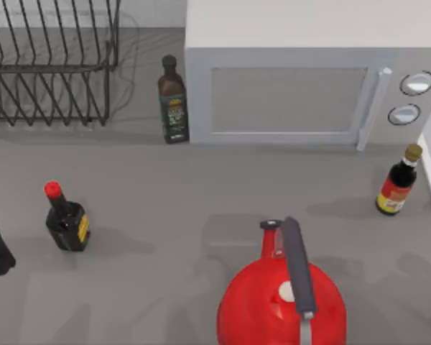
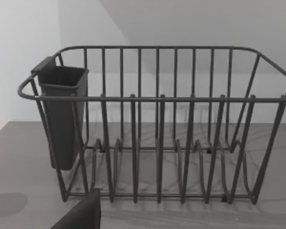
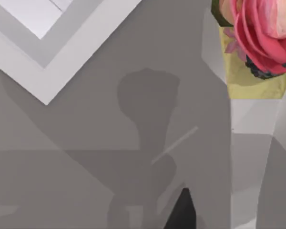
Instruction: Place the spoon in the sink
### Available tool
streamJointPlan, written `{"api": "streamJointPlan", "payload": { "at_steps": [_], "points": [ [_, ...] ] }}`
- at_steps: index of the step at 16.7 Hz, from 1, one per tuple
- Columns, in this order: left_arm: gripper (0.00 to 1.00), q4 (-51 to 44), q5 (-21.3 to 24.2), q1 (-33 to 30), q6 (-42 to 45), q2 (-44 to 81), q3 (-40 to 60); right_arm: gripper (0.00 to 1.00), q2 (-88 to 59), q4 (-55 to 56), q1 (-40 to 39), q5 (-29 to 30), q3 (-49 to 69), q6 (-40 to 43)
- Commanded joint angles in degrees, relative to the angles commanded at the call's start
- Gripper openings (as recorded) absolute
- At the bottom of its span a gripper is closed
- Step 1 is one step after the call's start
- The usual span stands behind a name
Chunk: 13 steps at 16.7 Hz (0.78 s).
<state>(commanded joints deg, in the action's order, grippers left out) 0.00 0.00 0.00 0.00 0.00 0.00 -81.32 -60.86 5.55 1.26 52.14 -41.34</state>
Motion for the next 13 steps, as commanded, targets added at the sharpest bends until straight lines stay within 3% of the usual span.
{"api": "streamJointPlan", "payload": {
  "at_steps": [9, 13],
  "points": [
    [1.0, 0.0, 0.0, 0.0, 0.0, 0.0, 0.0, 0.0, 1.44, -3.74, 0.04, -0.04, 3.22, 0.03],
    [1.0, 0.0, 0.0, 0.0, 0.0, 0.0, 0.0, 0.0, -6.51, -7.61, 0.52, 0.0, 11.7, -0.33]
  ]
}}
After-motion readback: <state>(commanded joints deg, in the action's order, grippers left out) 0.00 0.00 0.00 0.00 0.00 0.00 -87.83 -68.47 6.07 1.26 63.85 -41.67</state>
